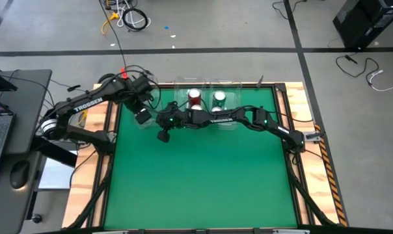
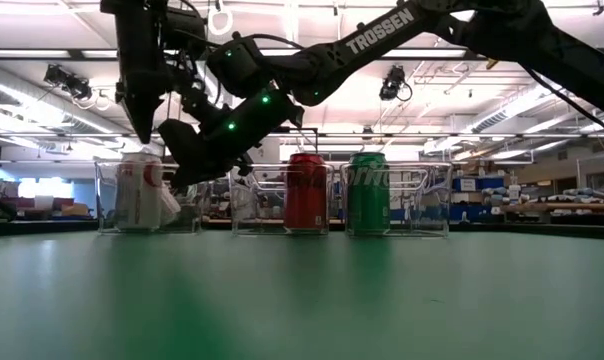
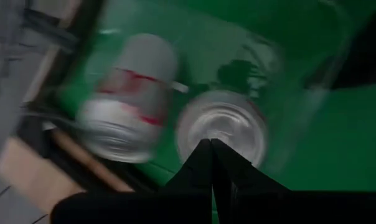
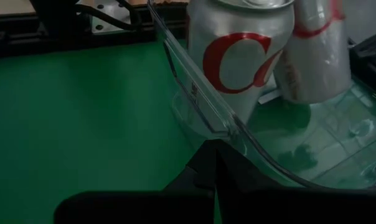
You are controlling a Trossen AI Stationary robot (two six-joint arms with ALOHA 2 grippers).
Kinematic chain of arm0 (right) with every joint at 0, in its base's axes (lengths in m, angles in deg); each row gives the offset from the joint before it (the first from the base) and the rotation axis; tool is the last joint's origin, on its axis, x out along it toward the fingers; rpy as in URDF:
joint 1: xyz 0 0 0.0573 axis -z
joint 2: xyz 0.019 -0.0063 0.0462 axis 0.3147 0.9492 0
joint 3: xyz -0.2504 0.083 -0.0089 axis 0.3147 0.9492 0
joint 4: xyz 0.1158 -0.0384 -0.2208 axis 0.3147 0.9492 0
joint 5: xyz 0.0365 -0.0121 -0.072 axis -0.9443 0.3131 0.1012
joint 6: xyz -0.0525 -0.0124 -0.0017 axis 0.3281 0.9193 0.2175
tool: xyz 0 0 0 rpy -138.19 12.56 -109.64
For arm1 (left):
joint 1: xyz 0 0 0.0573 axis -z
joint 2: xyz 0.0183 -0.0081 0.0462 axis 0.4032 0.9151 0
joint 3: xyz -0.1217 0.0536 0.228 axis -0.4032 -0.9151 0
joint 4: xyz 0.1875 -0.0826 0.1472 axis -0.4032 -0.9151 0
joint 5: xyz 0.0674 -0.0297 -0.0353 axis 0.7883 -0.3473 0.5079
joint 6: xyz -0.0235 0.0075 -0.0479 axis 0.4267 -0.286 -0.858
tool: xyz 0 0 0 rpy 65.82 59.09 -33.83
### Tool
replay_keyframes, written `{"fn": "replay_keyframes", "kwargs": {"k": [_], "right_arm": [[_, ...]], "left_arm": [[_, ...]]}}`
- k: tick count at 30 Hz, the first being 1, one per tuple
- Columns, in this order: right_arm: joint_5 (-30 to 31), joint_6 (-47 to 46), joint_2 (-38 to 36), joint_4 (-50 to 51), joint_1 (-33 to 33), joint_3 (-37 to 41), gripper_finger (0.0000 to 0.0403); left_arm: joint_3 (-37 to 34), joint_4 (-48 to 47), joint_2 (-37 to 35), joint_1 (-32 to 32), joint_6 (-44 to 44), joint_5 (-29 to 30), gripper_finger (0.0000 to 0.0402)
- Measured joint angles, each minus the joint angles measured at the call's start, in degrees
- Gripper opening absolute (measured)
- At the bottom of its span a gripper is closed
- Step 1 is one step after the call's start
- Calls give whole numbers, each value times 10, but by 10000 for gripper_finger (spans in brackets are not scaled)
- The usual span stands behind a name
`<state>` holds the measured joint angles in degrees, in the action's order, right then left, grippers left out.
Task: Sort soda cans
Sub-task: Adjust the top silver-red-black soda can
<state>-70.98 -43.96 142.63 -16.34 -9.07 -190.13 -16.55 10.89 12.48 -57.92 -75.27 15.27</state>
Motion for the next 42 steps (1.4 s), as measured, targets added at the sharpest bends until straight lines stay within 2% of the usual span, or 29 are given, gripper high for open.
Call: {"fn": "replay_keyframes", "kwargs": {"k": [4, 6, 17, 22, 31, 42], "right_arm": [[0, 3, 0, 0, -1, 0, 0], [1, 5, 0, 0, -2, 0, 0], [2, 15, 0, 0, -4, 0, 0], [-1, 15, 0, 0, -4, 0, 0], [-3, 16, 0, 6, -5, 0, 0], [-3, 43, -56, 102, -19, -1, 0]], "left_arm": [[0, 5, 0, 1, -43, 86, 0], [0, 3, 0, -3, -52, 97, 0], [1, -35, 0, -3, -74, 96, 0], [1, -67, 0, -4, -115, 137, 0], [-8, -31, 12, -16, -100, 124, 0], [-35, 15, 13, -41, -88, 140, 0]]}}
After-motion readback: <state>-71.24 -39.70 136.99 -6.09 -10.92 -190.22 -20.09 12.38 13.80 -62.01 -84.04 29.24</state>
